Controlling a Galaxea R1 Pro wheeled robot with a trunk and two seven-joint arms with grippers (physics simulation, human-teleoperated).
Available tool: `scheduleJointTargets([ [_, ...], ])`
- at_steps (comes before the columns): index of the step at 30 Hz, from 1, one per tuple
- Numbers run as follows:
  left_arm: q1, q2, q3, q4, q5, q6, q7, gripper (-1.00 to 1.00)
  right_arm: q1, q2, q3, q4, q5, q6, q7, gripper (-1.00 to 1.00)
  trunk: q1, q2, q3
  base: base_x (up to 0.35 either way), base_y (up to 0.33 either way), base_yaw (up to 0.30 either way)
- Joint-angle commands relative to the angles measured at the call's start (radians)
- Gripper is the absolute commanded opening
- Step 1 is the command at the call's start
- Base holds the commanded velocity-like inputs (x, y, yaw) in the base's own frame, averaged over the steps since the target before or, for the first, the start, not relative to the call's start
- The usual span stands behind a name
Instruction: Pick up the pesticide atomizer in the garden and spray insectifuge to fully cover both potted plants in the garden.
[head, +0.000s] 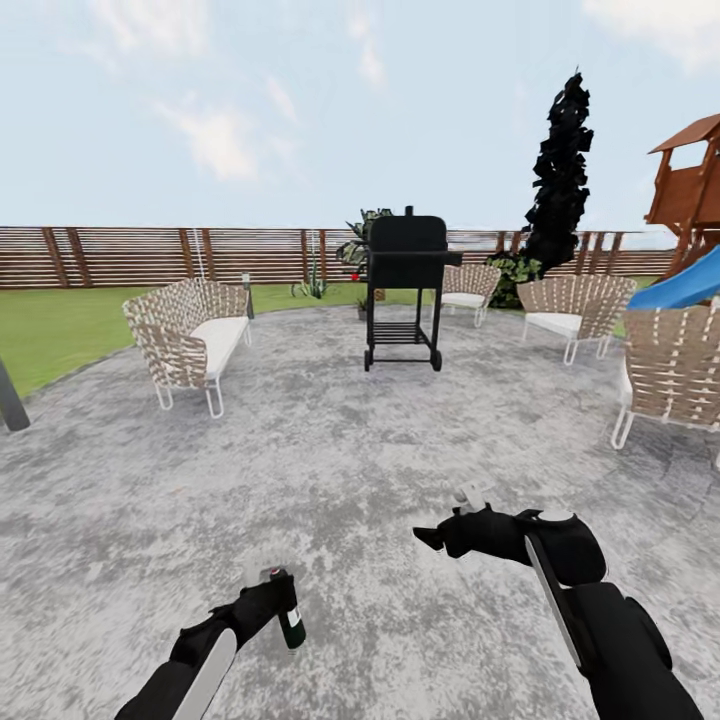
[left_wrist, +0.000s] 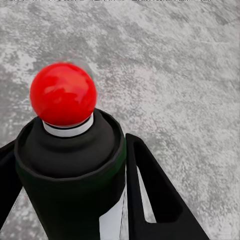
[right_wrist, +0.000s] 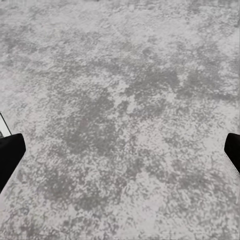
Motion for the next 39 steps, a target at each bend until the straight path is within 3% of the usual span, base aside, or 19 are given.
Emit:
scheduleJointTargets([
  [1,-0.001,0.0,-0.001,0.002,0.008,0.003,-0.001,-1.0,0.0,0.0,0.001,-0.001,0.01,0.001,0.007,1.0,0.0,0.0,-0.001,0.338,0.105,0.002],
  [7,0.0,-0.002,0.0,0.006,0.012,0.002,0.0,-1.0,0.008,0.006,0.007,0.0,0.012,-0.102,0.008,1.0,0.0,0.0,-0.001,0.337,0.109,0.001],
  [10,0.0,-0.004,0.0,0.008,0.012,0.002,0.0,-1.0,0.011,0.008,0.008,-0.001,-0.028,-0.128,0.027,1.0,0.0,0.0,-0.001,0.337,0.111,0.0],
  [12,0.0,-0.004,-0.001,0.009,0.011,0.003,0.0,-1.0,0.011,0.008,0.007,-0.001,-0.081,-0.139,0.069,1.0,0.0,0.0,-0.001,0.337,0.11,0.0],
  [19,0.0,-0.005,0.0,0.02,0.011,0.001,0.0,-1.0,0.024,0.01,0.004,-0.001,-0.123,-0.163,0.22,1.0,0.0,0.0,-0.001,0.337,0.108,0.0],
  [22,0.0,-0.005,-0.001,0.022,0.011,0.001,0.0,-1.0,0.051,0.041,-0.003,0.0,-0.154,-0.176,0.243,1.0,0.0,0.0,-0.001,0.337,0.099,0.0],
  [24,0.0,-0.006,0.0,0.022,0.009,0.0,0.0,-1.0,0.062,0.066,-0.032,0.004,-0.174,-0.216,0.247,1.0,0.0,0.0,-0.001,0.337,0.096,0.0],
  [28,0.0,-0.007,0.0,0.023,0.009,0.0,0.0,-1.0,0.07,0.15,-0.076,0.14,-0.195,-0.407,0.202,1.0,0.0,0.0,-0.001,0.337,0.094,0.0],
  [30,0.0,-0.008,0.0,0.025,0.008,0.0,0.0,-1.0,0.071,0.168,-0.09,0.168,-0.205,-0.484,0.183,1.0,0.0,0.0,-0.001,0.337,0.094,0.0],
  [31,0.0,-0.011,0.0,0.034,0.005,0.0,0.001,-1.0,0.071,0.172,-0.097,0.168,-0.219,-0.501,0.175,1.0,0.0,0.0,-0.001,0.337,0.085,0.0],
  [33,-0.004,-0.014,0.0,0.049,0.003,-0.001,0.002,-1.0,0.108,0.172,-0.097,0.048,-0.242,-0.441,0.175,1.0,0.0,0.0,-0.001,0.337,0.023,0.0],
  [39,-0.005,-0.017,0.001,0.056,0.003,-0.001,0.002,-1.0,0.119,0.172,-0.1,0.026,-0.244,-0.406,0.174,1.0,0.0,0.0,-0.001,0.337,0.003,0.0],
])
